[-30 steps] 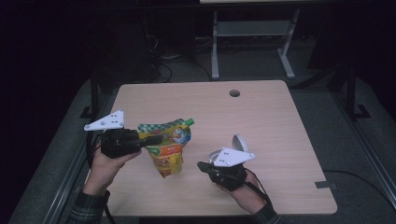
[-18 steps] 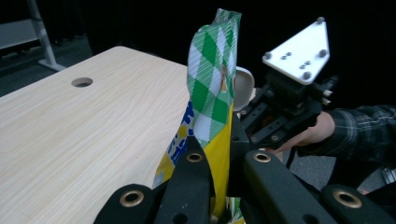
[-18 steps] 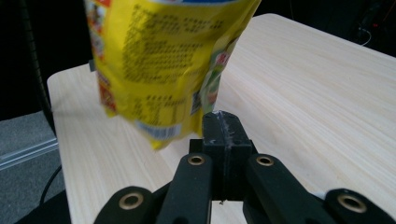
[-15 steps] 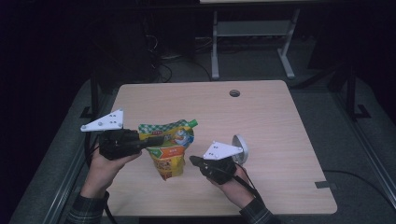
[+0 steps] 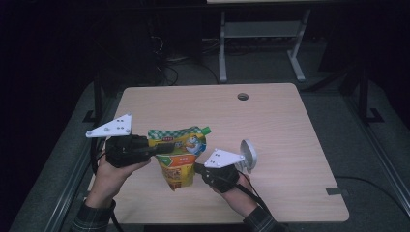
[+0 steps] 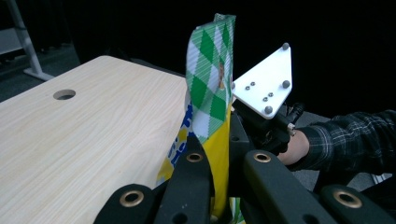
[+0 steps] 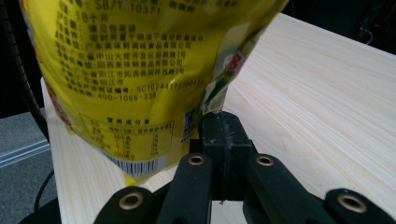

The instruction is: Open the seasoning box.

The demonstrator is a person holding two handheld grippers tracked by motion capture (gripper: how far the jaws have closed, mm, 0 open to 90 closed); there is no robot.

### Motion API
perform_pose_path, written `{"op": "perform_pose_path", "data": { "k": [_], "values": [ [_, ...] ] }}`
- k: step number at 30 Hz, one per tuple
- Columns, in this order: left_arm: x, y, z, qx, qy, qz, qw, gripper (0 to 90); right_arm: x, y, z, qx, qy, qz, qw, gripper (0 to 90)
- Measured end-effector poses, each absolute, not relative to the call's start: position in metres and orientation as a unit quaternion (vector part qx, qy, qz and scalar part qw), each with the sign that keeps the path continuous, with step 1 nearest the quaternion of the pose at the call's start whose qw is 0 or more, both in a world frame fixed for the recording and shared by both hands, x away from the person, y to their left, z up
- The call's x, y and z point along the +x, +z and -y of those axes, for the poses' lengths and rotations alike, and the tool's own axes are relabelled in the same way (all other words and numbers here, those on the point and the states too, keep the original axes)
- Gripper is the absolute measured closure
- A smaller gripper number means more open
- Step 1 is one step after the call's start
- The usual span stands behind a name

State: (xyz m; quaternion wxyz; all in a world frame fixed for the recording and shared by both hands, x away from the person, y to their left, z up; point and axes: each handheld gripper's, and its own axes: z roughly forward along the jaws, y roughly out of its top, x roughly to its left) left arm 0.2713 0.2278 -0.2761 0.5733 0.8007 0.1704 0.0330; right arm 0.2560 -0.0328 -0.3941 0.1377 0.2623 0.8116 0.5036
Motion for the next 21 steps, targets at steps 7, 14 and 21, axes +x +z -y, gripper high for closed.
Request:
{"op": "perform_pose_path", "data": {
  "k": [7, 14, 21],
  "values": [
    [0.273, -0.277, -0.224, 0.801, 0.033, -0.174, 0.571, 90.0, 0.252, -0.398, 0.027, 0.260, 0.503, -0.813, 0.137, 90.0],
    [0.275, -0.276, -0.217, 0.801, 0.027, -0.173, 0.572, 90.0, 0.249, -0.402, 0.024, 0.251, 0.505, -0.814, 0.141, 90.0],
    [0.274, -0.273, -0.211, 0.800, 0.026, -0.172, 0.574, 90.0, 0.246, -0.405, 0.022, 0.248, 0.518, -0.807, 0.137, 90.0]
  ]
}}
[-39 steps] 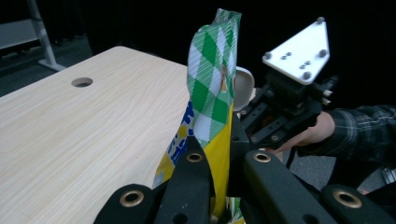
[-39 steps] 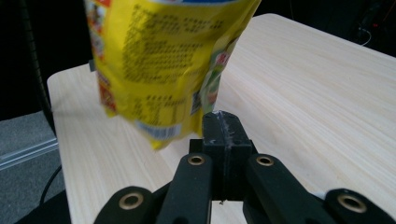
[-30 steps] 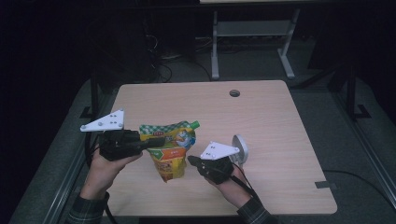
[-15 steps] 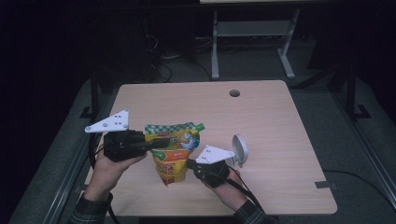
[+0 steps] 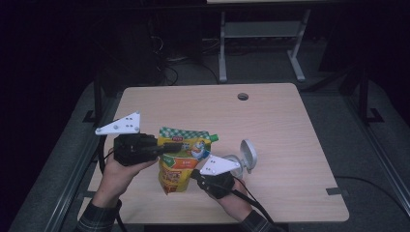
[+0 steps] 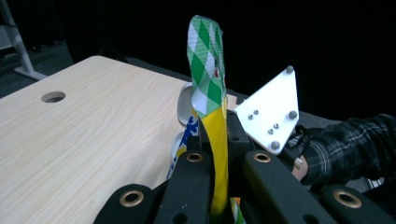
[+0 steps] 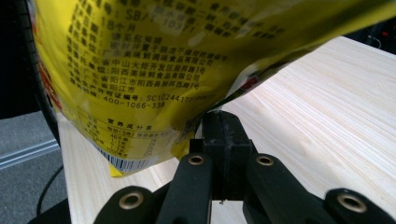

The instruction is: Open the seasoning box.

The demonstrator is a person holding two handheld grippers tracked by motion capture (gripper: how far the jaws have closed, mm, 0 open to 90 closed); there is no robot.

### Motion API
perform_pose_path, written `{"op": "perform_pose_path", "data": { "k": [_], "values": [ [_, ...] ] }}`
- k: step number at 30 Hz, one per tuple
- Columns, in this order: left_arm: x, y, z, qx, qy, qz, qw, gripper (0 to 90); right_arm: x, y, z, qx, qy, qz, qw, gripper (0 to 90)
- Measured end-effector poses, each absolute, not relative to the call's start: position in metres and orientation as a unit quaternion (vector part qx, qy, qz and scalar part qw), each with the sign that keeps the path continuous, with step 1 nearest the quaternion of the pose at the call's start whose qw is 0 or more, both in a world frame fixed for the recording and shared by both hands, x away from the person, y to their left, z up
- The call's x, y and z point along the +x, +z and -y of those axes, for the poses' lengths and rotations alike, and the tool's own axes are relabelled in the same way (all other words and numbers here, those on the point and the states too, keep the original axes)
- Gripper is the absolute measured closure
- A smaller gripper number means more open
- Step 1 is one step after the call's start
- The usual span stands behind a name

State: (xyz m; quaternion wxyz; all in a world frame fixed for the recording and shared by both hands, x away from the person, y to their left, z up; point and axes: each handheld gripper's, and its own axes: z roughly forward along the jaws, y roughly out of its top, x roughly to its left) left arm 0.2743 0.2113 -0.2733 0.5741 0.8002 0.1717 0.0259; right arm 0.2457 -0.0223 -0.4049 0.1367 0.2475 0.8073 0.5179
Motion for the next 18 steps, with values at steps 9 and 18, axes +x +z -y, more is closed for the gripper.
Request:
{"op": "perform_pose_path", "data": {
  "k": [9, 18],
  "values": [
    [0.278, -0.274, -0.204, 0.797, 0.023, -0.173, 0.578, 90.0, 0.242, -0.409, 0.018, 0.233, 0.523, -0.808, 0.137, 90.0],
    [0.283, -0.278, -0.192, 0.802, 0.015, -0.170, 0.573, 90.0, 0.239, -0.418, 0.013, 0.215, 0.526, -0.813, 0.128, 90.0]
  ]
}}
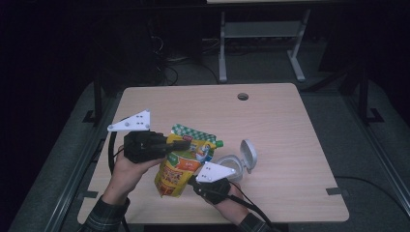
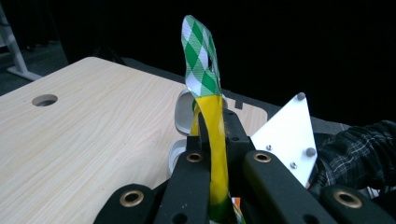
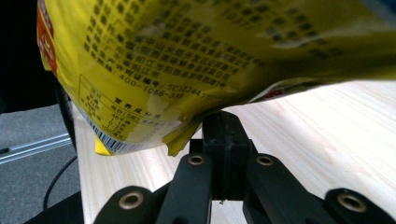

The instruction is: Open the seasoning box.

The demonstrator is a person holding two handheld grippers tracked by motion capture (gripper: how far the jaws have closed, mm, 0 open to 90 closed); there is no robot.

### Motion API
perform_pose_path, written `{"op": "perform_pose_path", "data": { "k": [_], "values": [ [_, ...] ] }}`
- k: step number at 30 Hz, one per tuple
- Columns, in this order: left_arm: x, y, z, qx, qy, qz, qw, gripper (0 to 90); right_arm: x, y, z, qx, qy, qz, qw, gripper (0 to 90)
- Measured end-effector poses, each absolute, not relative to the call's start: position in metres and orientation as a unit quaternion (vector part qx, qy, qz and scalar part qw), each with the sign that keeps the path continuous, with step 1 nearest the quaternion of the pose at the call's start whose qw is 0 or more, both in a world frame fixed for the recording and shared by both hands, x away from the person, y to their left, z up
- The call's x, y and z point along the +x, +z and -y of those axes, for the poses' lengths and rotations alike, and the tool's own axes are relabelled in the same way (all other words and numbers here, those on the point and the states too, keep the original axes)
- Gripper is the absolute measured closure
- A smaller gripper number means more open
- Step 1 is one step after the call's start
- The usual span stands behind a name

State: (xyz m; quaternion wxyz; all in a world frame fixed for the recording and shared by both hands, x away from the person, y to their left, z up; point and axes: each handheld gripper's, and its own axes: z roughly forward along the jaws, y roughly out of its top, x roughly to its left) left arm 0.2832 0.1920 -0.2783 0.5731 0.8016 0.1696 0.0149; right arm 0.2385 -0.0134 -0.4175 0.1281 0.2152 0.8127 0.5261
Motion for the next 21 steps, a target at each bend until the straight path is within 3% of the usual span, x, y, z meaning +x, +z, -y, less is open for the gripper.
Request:
{"op": "perform_pose_path", "data": {
  "k": [21],
  "values": [
    [0.303, -0.298, -0.162, 0.822, -0.016, -0.170, 0.543, 90.0, 0.228, -0.429, 0.005, 0.176, 0.546, -0.812, 0.106, 90.0]
  ]
}}
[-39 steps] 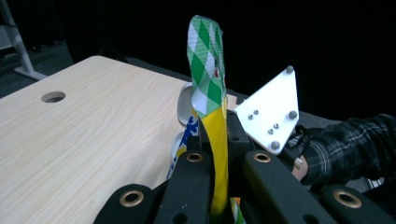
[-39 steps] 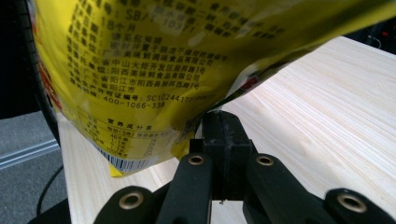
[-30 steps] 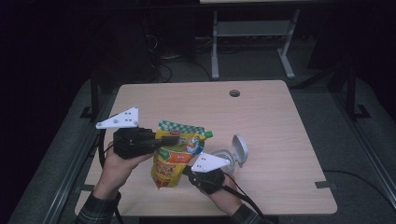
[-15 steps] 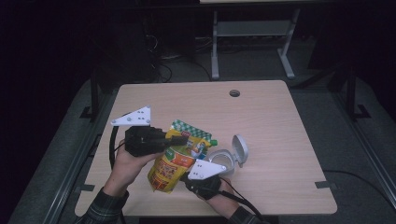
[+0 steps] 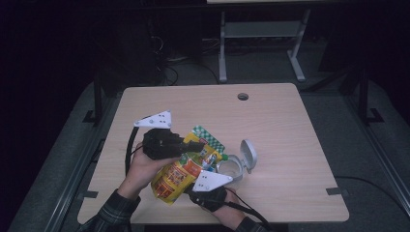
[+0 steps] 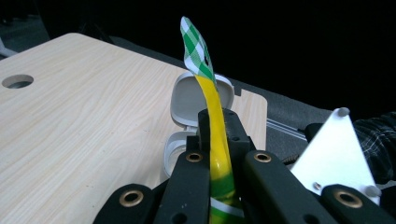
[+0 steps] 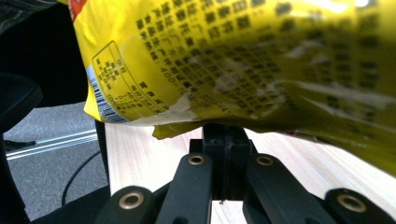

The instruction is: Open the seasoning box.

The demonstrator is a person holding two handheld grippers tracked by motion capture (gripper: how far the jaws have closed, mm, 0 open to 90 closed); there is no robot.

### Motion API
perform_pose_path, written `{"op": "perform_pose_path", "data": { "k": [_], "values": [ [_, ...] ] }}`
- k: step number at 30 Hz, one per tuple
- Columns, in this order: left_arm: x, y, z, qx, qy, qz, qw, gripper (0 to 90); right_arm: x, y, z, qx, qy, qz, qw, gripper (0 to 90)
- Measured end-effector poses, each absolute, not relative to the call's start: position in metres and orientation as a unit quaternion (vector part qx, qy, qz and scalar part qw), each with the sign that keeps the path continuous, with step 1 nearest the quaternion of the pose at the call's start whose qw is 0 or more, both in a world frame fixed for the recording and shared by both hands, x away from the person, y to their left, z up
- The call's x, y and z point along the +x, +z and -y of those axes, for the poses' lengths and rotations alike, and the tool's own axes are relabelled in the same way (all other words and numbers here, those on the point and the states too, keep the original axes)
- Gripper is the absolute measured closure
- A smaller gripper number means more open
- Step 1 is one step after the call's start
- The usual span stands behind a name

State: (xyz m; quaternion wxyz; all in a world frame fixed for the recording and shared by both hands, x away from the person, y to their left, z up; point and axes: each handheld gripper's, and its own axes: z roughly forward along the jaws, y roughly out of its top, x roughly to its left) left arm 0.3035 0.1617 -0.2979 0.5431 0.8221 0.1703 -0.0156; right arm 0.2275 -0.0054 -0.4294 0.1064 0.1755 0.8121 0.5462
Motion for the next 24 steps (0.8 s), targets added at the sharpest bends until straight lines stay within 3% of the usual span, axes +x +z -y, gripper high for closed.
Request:
{"op": "perform_pose_path", "data": {
  "k": [24],
  "values": [
    [0.313, -0.299, -0.130, 0.849, -0.017, -0.199, 0.489, 89.9, 0.230, -0.429, 0.008, 0.170, 0.563, -0.802, 0.099, 90.0]
  ]
}}
